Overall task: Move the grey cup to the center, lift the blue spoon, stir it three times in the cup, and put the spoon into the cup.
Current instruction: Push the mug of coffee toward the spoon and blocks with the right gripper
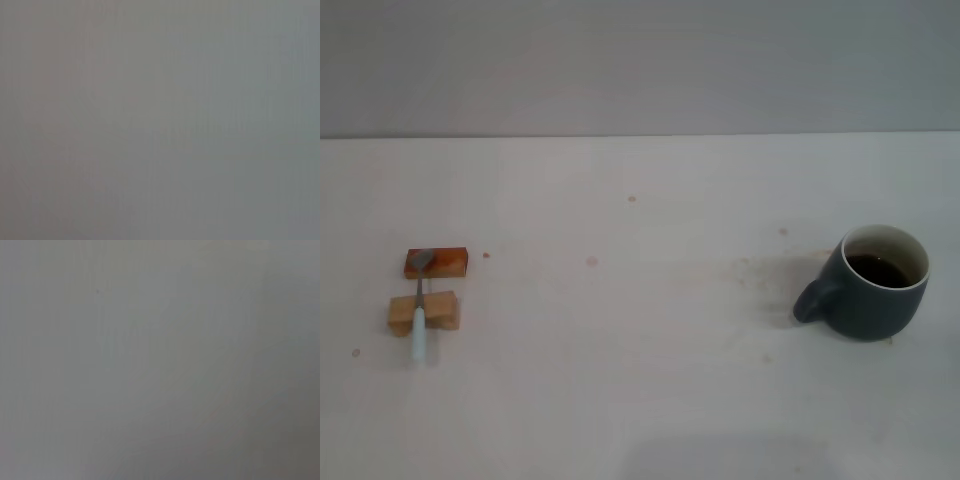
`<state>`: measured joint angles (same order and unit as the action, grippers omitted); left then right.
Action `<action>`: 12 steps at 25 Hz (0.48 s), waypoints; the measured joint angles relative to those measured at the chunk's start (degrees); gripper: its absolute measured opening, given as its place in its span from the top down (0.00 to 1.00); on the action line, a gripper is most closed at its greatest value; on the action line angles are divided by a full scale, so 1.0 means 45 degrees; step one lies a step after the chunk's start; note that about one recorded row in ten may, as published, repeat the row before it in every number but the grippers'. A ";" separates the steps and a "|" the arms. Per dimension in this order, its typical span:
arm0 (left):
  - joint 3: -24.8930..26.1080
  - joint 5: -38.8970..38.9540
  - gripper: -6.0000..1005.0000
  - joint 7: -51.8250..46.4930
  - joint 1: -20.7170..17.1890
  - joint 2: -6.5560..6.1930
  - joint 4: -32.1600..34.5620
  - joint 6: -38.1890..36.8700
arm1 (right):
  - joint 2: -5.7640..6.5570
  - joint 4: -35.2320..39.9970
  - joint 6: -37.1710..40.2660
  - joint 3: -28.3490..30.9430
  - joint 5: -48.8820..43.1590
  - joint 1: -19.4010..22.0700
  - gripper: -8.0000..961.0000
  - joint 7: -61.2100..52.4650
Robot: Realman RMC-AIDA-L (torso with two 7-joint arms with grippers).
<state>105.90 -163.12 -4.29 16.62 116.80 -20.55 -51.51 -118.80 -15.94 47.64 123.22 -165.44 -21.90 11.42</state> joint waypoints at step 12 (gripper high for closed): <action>0.0535 0.0019 0.32 0.0074 0.0017 0.0109 -0.0005 0.0037 | -0.0028 -0.0011 0.0154 -0.0093 0.0015 -0.0074 0.24 -0.0054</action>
<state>108.31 -163.03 -3.95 16.70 117.29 -20.57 -51.35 -118.92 -15.99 48.33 122.80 -165.37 -22.23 11.18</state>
